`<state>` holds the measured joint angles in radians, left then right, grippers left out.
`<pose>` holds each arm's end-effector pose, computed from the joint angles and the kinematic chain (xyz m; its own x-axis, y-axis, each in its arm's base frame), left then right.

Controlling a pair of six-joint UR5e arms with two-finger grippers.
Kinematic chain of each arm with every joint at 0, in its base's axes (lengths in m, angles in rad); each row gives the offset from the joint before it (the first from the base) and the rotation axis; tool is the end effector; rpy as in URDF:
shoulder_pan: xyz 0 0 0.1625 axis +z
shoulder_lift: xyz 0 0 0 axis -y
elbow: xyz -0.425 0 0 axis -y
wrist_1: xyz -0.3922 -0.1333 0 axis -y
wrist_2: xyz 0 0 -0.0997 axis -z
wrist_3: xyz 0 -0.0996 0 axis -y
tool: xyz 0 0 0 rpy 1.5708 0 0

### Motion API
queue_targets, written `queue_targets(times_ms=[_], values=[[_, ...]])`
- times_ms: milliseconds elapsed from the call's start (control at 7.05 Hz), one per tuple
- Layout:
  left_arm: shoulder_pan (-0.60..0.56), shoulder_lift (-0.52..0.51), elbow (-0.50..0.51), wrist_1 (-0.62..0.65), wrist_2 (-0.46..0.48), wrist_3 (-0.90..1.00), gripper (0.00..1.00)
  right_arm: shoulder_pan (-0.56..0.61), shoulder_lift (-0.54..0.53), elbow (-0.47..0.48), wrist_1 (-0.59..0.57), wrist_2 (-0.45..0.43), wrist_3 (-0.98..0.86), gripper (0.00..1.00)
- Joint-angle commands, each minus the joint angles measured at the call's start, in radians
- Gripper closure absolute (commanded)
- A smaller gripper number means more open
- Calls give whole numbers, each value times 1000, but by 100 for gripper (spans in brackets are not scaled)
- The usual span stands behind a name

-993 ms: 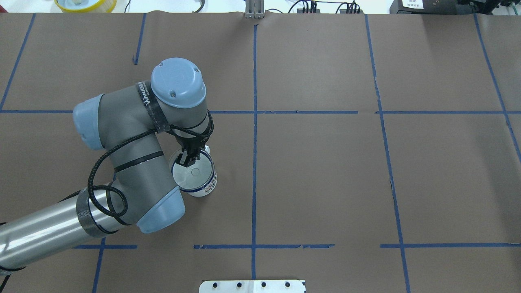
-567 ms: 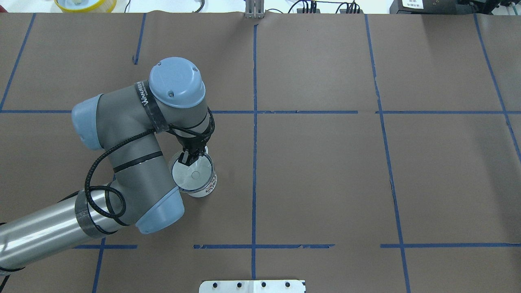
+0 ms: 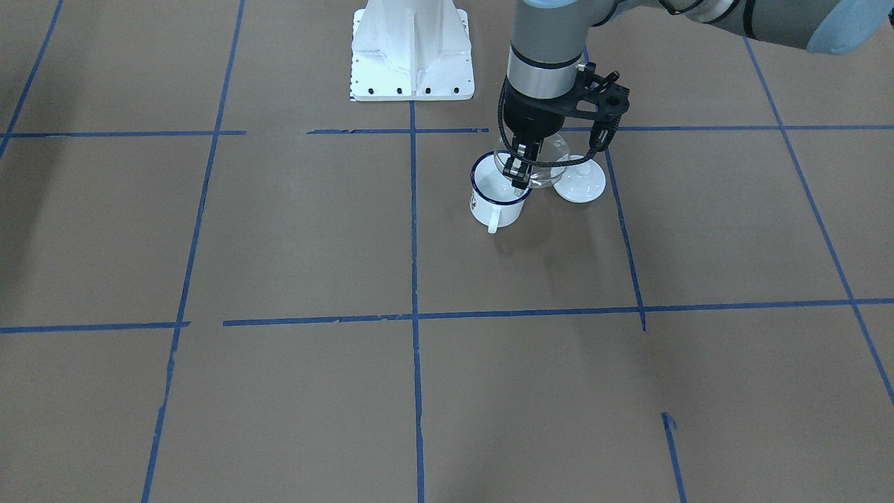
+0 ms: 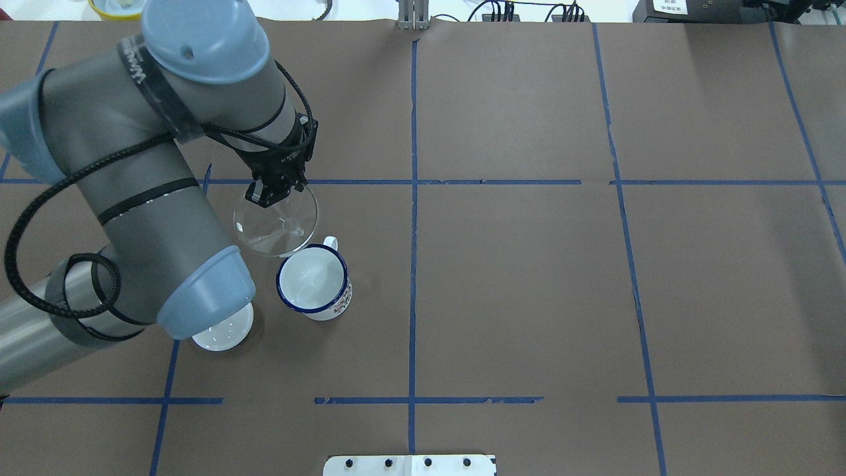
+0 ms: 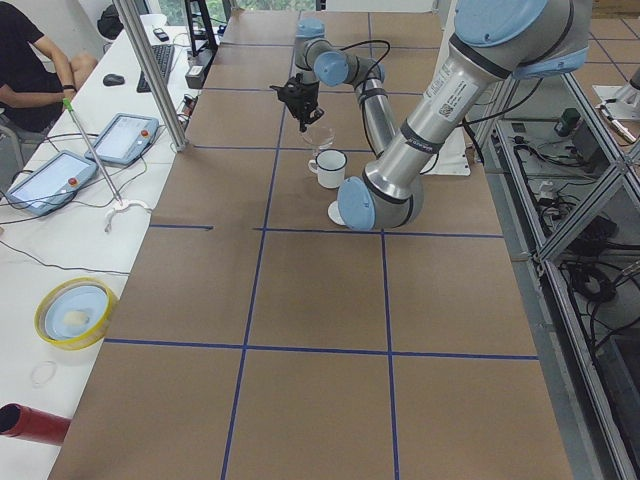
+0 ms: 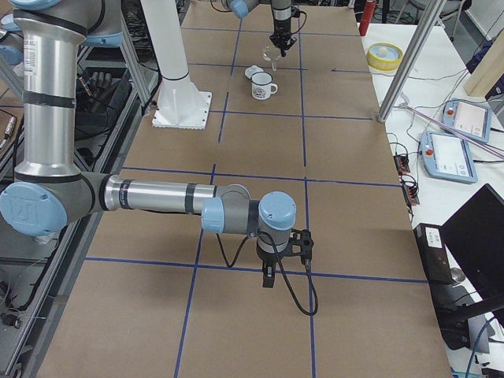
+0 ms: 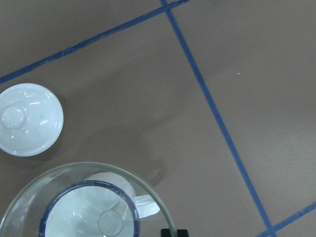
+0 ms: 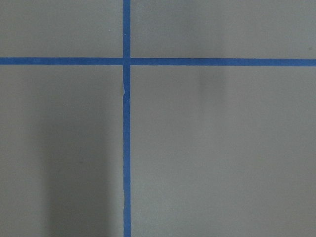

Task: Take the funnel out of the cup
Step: 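Lift the clear funnel up out of the mug with the left gripper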

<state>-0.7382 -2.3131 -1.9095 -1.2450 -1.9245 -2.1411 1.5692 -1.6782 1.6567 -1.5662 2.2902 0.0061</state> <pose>0.3836 -0.4825 0.1293 0.2073 -0.8733 -0.4408 0.6743 0.4540 -0.5823 0.0670 -0.4451 0.6701 0.7522 0.0160 0.6587 -0.0030 0.9998 -0.0209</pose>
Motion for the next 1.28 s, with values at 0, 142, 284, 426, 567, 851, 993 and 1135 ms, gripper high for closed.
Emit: queue_targets(times_ms=[0,142,284,426,567,851,993,1135], values=[[-102,47,97,-398,13,29,100,0,0,0,0,0,0,0],[-121,85,206,-665,25,27,100,0,0,0,0,0,0,0],[-128,125,299,-900,57,29,100,0,0,0,0,0,0,0],[-129,139,448,-1155,143,27,100,0,0,0,0,0,0,0],[-129,147,536,-1300,177,27,100,0,0,0,0,0,0,0],[-95,233,573,-1530,243,24,100,0,0,0,0,0,0,0],[-67,245,587,-1574,284,21,100,0,0,0,0,0,0,0],[-57,242,631,-1617,298,20,100,0,0,0,0,0,0,0]])
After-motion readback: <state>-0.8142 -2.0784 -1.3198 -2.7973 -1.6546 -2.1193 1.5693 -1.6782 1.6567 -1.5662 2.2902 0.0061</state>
